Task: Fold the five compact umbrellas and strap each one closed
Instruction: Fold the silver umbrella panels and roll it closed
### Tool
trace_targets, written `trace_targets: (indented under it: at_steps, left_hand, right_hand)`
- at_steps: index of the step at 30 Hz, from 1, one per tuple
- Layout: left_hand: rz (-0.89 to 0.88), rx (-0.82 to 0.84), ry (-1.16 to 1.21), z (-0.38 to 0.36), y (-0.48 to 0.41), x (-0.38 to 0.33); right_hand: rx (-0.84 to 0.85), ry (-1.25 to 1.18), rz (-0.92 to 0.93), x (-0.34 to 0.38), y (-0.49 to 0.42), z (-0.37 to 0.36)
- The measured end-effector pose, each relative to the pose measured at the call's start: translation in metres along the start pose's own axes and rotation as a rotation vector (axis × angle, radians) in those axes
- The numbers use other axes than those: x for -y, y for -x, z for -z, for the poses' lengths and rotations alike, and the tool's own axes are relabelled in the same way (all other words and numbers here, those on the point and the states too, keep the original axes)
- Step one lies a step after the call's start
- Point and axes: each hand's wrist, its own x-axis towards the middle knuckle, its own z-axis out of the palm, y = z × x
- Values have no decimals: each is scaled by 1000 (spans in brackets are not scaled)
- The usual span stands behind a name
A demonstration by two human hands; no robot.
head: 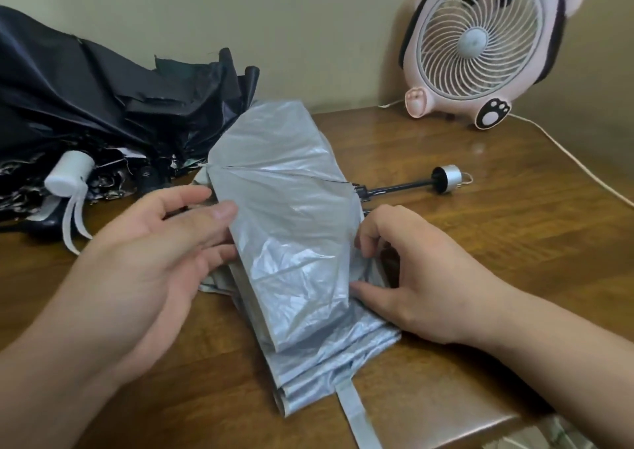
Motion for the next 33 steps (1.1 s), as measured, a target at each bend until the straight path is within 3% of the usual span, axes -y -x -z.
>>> trace_targets:
  at_steps: [3,6,11,14,20,26,29,33]
  left_hand:
    - [229,231,313,-6,1,-4]
    - [369,382,395,-15,7,0]
    - [414,285,87,-40,22,19]
    - [390,208,174,-38,20,21]
    - [416,243,350,-33,17,18]
    - [309,120,224,-38,19,18]
    - [352,166,249,-37,19,18]
    - [431,405,350,-26,16,18]
  right_hand:
    - [-7,-41,10,-1,0,1]
    - [-16,-75,42,-1,1,2]
    - [-15,-122,108,-2,1,2]
    - [-9,-175,105,-3,1,2]
    - [8,-343,50,-7,1,4]
    - [-14,-378,0,-8,0,2]
    - [-27,-372,-32,-7,0,2]
    - [-47,-382,-96,-6,-1,1]
